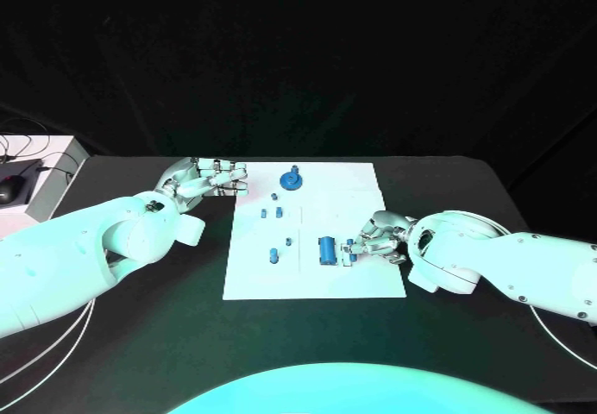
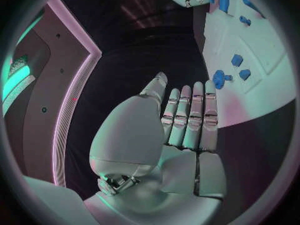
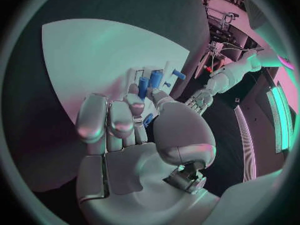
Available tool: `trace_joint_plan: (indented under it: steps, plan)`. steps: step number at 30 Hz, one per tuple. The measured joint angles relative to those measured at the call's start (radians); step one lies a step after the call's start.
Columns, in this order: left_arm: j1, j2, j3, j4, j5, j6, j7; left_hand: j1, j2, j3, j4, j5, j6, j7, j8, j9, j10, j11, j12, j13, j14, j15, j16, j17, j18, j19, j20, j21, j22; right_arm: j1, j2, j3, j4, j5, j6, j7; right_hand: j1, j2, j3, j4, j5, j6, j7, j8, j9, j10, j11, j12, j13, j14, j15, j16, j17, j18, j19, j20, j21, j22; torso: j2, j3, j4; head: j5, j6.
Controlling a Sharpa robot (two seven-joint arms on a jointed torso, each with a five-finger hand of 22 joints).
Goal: Assemble the parts on the task board
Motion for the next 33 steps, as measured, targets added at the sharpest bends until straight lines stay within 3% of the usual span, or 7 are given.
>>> trace_joint_plan:
  steps: [12,24,33]
  plan:
    - [0.000,-0.001,0.000,0.001,0.000,0.000,-0.002,0.000,0.000,0.003,0.003,0.000,0.000,0.000,0.000,0.000,0.000,0.000,0.000,0.000,0.000,0.000,0.000,0.000,0.000,-0.004,0.004,0.000,0.000,-0.013,0.037,0.001,-0.021,-0.042,0.002,-0.004,-0.003,-0.003,-0.003,-0.003,-0.003,0.001,0.001,-0.002,0.000,0.002,0.002,0.000,0.000,0.001,0.001,0.000,0.000,0.000,0.000,0.000,0.000,0.000,0.000,0.0004,-0.0003,0.006,0.000]
    - [0.000,-0.002,0.000,0.001,0.000,0.001,-0.004,0.000,0.000,0.003,0.003,0.000,0.000,0.000,0.000,0.000,0.000,0.000,0.000,0.000,0.000,0.000,0.000,0.000,0.000,-0.004,0.004,0.000,0.000,-0.013,0.041,0.002,-0.027,-0.077,0.000,-0.005,-0.002,-0.002,0.002,-0.008,-0.005,0.001,0.001,-0.014,-0.008,0.001,0.003,0.000,-0.001,0.001,0.001,0.000,0.000,0.000,0.000,0.000,0.000,0.000,0.000,0.0007,-0.0006,0.008,-0.004]
    - [0.000,-0.003,0.000,0.001,0.000,0.001,-0.005,0.000,0.000,0.003,0.003,0.000,0.000,0.000,0.000,0.000,0.000,0.000,0.000,0.000,0.000,0.000,0.000,0.000,0.000,-0.004,0.004,0.000,0.000,-0.017,0.037,0.000,-0.026,-0.088,0.009,-0.014,-0.001,-0.001,0.002,-0.008,-0.006,0.001,0.001,-0.006,-0.004,0.001,0.003,0.000,-0.001,0.001,0.001,0.000,0.001,0.000,0.000,0.000,0.000,0.000,0.000,0.0006,-0.0005,0.007,-0.005]
